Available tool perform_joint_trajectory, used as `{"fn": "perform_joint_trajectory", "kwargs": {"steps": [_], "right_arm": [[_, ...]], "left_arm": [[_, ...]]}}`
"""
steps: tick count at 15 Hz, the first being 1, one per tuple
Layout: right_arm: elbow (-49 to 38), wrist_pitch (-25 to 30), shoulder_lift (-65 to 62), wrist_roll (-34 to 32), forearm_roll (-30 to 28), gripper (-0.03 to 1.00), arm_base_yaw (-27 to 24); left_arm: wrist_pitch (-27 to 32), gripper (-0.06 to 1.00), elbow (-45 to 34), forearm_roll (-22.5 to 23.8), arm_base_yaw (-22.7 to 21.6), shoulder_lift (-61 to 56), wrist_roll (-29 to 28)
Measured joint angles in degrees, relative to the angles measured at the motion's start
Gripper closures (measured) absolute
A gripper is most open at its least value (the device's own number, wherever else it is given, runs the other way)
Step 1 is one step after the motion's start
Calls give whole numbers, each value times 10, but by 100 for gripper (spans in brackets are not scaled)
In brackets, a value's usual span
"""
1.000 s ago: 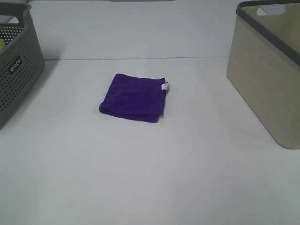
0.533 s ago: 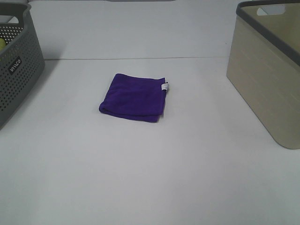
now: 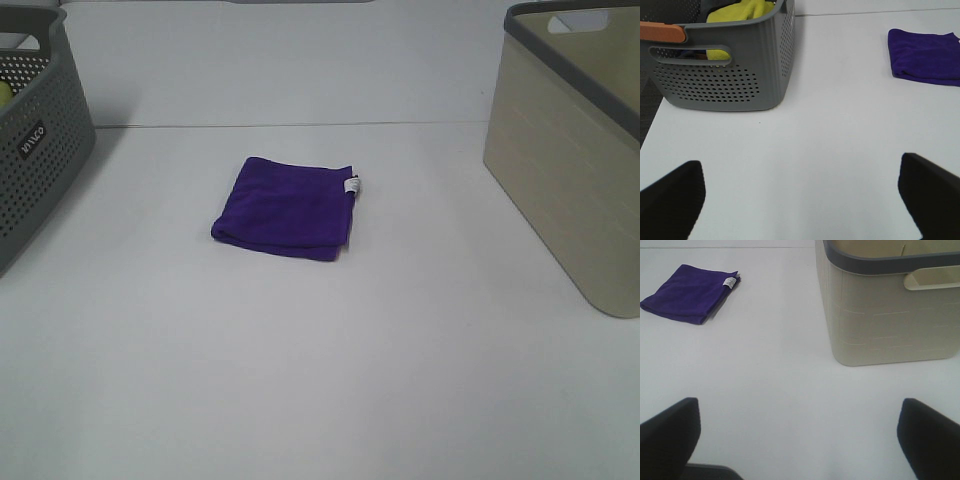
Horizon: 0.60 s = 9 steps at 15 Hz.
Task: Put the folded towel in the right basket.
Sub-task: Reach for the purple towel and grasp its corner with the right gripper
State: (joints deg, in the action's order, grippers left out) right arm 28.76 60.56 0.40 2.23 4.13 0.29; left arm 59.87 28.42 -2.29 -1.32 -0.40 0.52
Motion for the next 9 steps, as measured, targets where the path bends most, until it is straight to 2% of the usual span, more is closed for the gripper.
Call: {"fn": "perform_joint_trajectory", "kwargs": {"steps": [9], "right_arm": [[0, 0, 0, 0, 0, -1, 0]], "left_arm": [[0, -5, 0, -4, 0, 0, 1]]}}
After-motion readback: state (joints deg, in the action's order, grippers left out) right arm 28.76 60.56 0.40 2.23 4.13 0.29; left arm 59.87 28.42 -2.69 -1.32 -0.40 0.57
